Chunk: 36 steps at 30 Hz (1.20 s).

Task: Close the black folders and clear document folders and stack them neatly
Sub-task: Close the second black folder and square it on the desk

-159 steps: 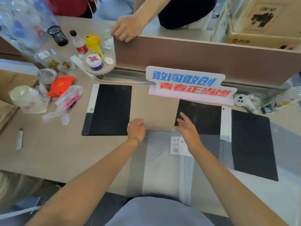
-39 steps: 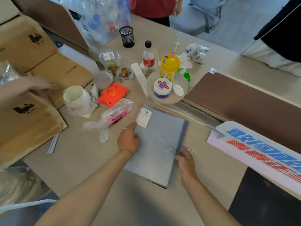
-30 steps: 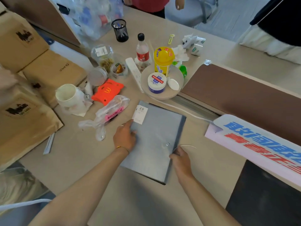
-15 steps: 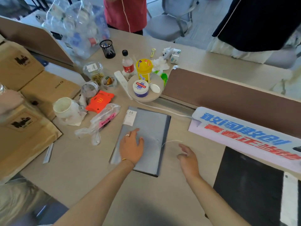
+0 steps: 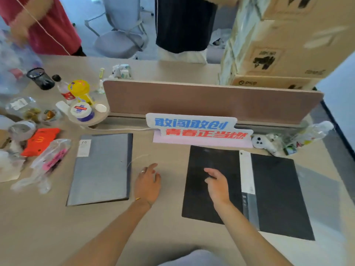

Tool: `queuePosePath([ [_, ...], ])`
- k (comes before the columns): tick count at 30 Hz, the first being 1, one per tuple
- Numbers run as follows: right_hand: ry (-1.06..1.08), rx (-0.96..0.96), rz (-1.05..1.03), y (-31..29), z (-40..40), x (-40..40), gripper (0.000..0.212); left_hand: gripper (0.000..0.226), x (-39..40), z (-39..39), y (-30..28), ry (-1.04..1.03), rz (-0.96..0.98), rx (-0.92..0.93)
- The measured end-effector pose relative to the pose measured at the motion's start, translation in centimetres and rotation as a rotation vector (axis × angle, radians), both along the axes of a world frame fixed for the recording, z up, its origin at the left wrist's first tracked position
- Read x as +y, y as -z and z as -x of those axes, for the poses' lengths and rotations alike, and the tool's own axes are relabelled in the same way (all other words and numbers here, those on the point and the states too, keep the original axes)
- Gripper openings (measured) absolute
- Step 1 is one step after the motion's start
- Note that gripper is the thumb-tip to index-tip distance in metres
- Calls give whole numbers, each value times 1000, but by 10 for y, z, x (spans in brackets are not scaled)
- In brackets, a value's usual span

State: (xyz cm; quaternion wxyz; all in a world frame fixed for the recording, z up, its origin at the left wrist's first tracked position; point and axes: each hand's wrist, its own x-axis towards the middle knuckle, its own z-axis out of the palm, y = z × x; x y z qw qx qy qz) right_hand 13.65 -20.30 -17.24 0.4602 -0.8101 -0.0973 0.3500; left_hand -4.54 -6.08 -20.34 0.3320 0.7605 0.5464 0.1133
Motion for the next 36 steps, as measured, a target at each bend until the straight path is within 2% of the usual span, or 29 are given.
queuePosePath([
  [9,136,-73,126,35,-105,-105,33,43,-96,-122,16,141,298,51],
  [15,203,-185,337,64,-196,-160,34,48,-133,-183,34,232,351,103],
  [20,273,-199,571,77,-252,-196,39,53,-147,-203,50,222,257,268],
  [25,353,-160,468,89,-264,-207,45,53,-154,-205,54,224,216,323],
  [29,446,-144,367,84,-268,-207,20,54,-155,-207,52,186,293,249],
  [32,445,-155,356,76,-270,-209,34,55,-156,-208,48,136,364,192],
  [36,438,-227,268,61,-261,-217,35,55,-156,-206,29,47,485,86],
])
